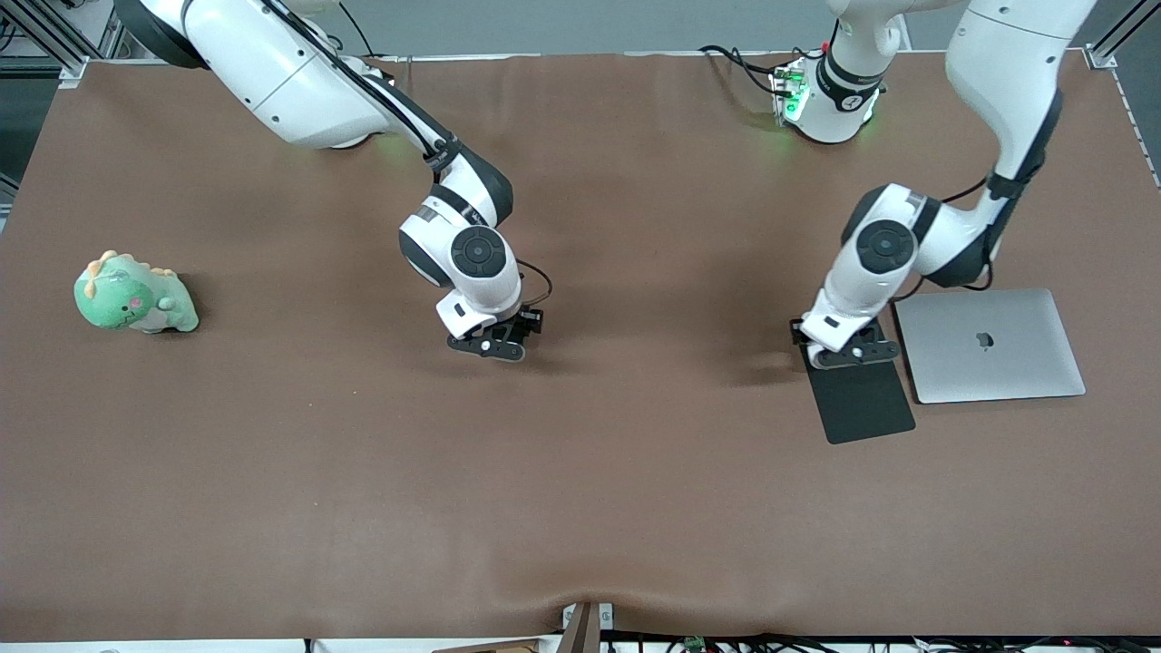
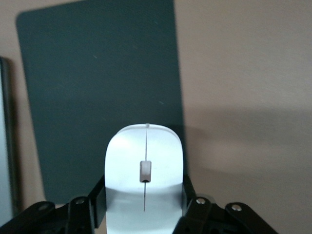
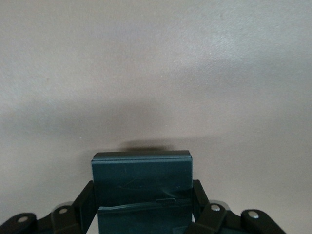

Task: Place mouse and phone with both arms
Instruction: 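Lower the mouse onto the pad while the right gripper grasps the phone, then release the mouse on the pad while the right gripper carries the phone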

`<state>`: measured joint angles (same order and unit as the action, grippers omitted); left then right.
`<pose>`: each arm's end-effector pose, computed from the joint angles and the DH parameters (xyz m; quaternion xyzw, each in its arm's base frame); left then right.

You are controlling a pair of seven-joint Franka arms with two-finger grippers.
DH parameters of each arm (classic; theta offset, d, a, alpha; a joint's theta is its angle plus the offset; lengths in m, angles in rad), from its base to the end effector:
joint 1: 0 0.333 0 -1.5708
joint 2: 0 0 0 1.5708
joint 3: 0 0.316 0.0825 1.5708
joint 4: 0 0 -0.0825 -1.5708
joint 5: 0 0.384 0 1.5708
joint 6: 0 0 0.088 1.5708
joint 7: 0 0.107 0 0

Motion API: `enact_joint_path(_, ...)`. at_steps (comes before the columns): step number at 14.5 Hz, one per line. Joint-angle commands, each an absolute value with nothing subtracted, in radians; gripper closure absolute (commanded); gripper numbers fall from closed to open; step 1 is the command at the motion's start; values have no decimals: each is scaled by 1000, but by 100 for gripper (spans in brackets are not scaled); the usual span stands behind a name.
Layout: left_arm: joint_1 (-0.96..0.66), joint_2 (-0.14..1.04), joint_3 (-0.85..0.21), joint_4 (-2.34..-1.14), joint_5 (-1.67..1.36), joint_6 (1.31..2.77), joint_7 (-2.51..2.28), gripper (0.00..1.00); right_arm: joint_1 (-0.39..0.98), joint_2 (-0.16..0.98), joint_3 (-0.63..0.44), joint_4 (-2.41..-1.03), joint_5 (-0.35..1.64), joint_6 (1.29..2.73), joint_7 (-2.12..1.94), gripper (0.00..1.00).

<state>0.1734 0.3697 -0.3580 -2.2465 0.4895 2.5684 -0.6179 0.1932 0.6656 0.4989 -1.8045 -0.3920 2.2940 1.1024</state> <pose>0.5282 -0.1102 0.2085 -0.9976 -0.0201 -0.0257 0.0618 0.5132 0.3871 0.2045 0.9936 -0.1075 -0.0301 0.0199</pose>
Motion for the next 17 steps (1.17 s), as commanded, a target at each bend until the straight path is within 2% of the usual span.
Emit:
enact_joint_path(1, 230, 409, -367, -2201, 517, 2580, -520, 100, 42, 638, 615, -1813, -390, 2255, 1138, 100)
enact_joint_path(3, 248, 434, -367, -2171, 517, 2580, -471, 100, -26, 632, 649, -1812, -391, 2220, 1126, 100)
enact_joint_path(8, 261, 527, -364, -2073, 517, 2582, -431, 100, -75, 585, 644, -1824, -399, 2143, 1028, 100)
enact_joint_path(13, 262, 564, -361, -2029, 517, 2580, -411, 100, -143, 523, 641, -1870, -396, 2134, 913, 100)
enact_joint_path(14, 262, 568, -360, -2023, 515, 2580, -414, 88, -155, 512, 641, -1876, -391, 2134, 887, 100)
enact_joint_path(15, 262, 568, -360, -2019, 515, 2580, -416, 56, -166, 502, 634, -1881, -390, 2132, 861, 100)
enact_joint_path(16, 268, 565, -360, -2019, 517, 2580, -411, 13, -175, 485, 623, -1899, -388, 2134, 833, 100)
enact_joint_path(17, 279, 557, -362, -2019, 518, 2580, -411, 0, -192, 476, 614, -1914, -384, 2138, 797, 100)
